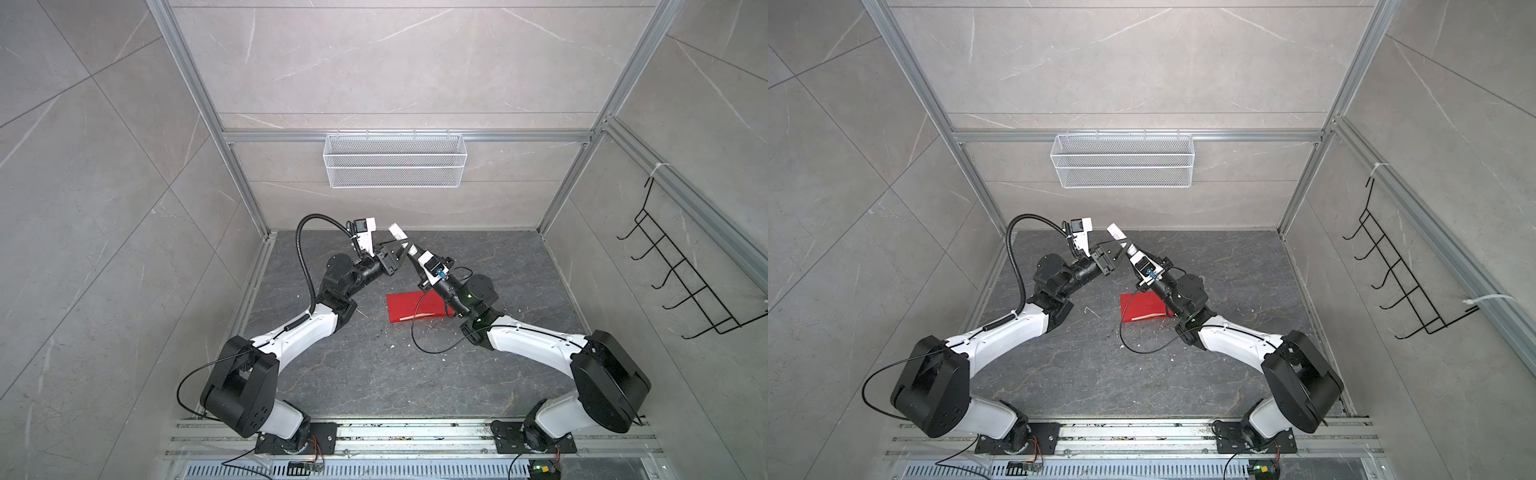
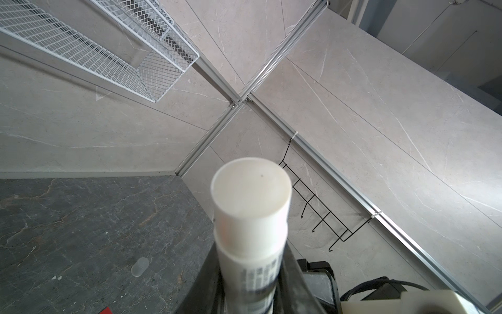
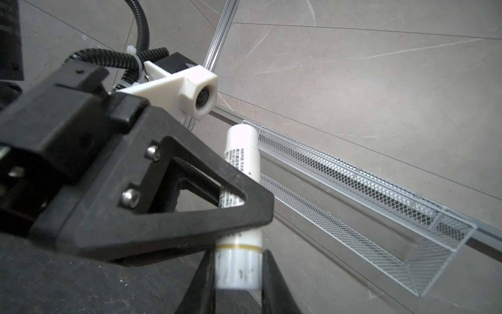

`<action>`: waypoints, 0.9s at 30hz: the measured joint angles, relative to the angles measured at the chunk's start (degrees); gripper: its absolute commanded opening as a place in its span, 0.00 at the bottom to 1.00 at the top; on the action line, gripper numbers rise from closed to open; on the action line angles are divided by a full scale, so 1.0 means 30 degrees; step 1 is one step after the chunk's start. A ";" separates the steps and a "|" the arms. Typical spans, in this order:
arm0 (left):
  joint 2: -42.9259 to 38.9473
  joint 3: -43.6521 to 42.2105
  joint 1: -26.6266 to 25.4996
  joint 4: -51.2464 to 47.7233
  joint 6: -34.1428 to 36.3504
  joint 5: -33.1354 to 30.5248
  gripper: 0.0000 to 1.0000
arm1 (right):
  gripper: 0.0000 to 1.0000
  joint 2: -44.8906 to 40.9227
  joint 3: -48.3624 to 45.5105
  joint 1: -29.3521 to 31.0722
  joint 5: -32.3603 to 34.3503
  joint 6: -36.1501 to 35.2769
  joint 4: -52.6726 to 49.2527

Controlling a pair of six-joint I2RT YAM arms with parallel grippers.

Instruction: Place the letter into the envelope and seal it

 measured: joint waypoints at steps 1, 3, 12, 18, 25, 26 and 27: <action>0.0000 0.0000 0.0000 0.0007 0.0000 0.0000 0.00 | 0.11 -0.0007 0.0007 0.0000 0.0007 -0.0029 0.0000; 0.0000 0.0000 0.0000 0.0029 0.0000 -0.0007 0.00 | 0.00 0.0000 0.0051 0.0000 0.0000 0.0000 -0.0036; 0.0000 0.0007 0.0073 0.0262 0.0233 -0.0262 0.00 | 0.00 0.0066 0.1647 -0.1953 -0.5253 0.7533 -0.2514; -0.0007 0.0080 0.0102 0.0743 0.0474 -0.0510 0.00 | 0.00 0.2433 0.3650 -0.4255 -1.2874 1.8717 -0.0262; -0.0007 0.0080 0.0240 0.0750 0.0474 -0.0510 0.00 | 0.00 0.5049 0.4816 -0.4947 -1.5897 2.7423 0.4561; -0.0007 0.0080 0.0219 0.0750 0.0474 -0.0481 0.00 | 0.00 0.5129 0.4816 -0.4983 -1.5999 2.7875 0.4801; -0.0015 0.0080 0.0204 0.0758 0.0474 -0.0466 0.00 | 0.00 0.5158 0.4816 -0.5013 -1.6094 2.8217 0.4969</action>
